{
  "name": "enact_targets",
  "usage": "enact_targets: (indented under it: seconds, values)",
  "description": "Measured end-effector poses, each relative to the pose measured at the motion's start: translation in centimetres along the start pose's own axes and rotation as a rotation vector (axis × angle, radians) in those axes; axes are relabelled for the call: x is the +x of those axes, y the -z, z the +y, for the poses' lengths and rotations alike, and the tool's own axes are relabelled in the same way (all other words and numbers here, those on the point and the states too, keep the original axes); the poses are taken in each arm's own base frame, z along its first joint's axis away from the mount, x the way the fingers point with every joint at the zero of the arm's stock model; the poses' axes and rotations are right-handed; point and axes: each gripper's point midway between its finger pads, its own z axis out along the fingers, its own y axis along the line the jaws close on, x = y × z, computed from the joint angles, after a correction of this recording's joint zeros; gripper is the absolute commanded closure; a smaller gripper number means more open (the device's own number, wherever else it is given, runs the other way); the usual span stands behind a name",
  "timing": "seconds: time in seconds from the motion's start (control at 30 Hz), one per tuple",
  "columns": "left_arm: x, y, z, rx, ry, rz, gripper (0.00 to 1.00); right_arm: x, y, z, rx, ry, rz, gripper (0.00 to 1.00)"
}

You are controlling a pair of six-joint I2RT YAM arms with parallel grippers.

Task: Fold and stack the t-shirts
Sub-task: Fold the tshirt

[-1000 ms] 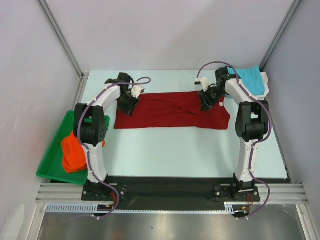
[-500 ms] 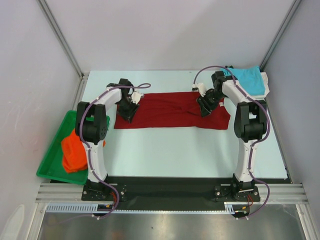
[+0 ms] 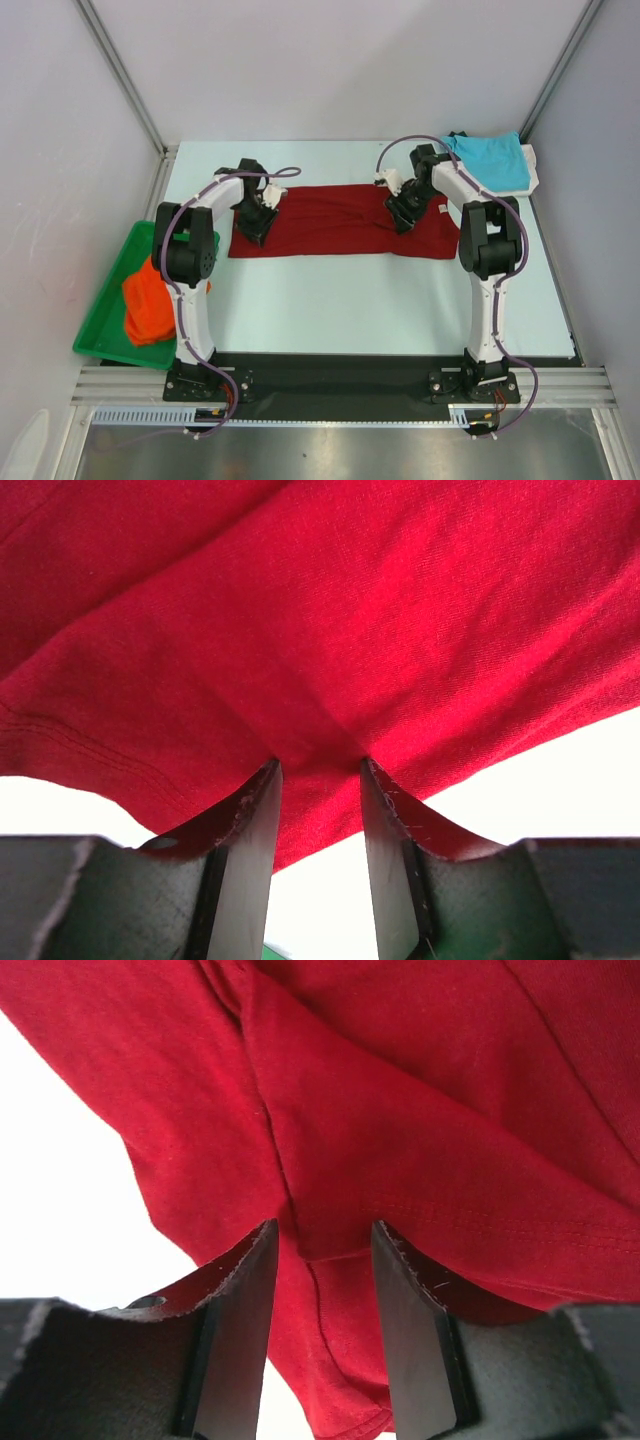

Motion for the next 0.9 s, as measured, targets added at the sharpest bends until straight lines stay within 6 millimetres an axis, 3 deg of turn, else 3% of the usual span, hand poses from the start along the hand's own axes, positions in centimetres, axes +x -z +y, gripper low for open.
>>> enact_targets:
  seconds: [0.13, 0.2, 0.43, 0.63, 0.73, 0.77, 0.83, 0.9]
  values:
    - [0.0, 0.0, 0.0, -0.001, 0.002, 0.0, 0.58, 0.1, -0.1, -0.4, 0.018, -0.001, 0.011, 0.65]
    - [0.0, 0.0, 0.0, -0.001, 0.003, 0.0, 0.58, 0.0, -0.1, -0.7, 0.036, -0.001, 0.011, 0.76]
    - [0.0, 0.0, 0.0, -0.001, 0.009, -0.002, 0.58, -0.7, 0.1, -1.8, 0.1, 0.007, 0.009, 0.82]
    - [-0.1, -0.1, 0.0, -0.002, 0.009, -0.003, 0.58, -4.6, 2.0, -3.2, 0.191, 0.073, -0.054, 0.86]
    - [0.0, -0.1, 0.0, -0.003, 0.009, -0.005, 0.58, -7.0, 2.8, -3.8, 0.246, 0.119, -0.098, 0.83]
    - [-0.1, -0.2, 0.0, -0.003, 0.009, -0.005, 0.58, -7.7, 3.0, -4.0, 0.264, 0.134, -0.11, 0.72]
    - [0.0, -0.2, 0.0, -0.004, 0.009, -0.007, 0.58, -9.0, 3.0, -4.4, 0.3, 0.166, -0.12, 0.6]
    - [0.0, -0.2, 0.0, -0.005, 0.008, -0.008, 0.58, -10.3, 2.6, -4.8, 0.341, 0.194, -0.13, 0.55]
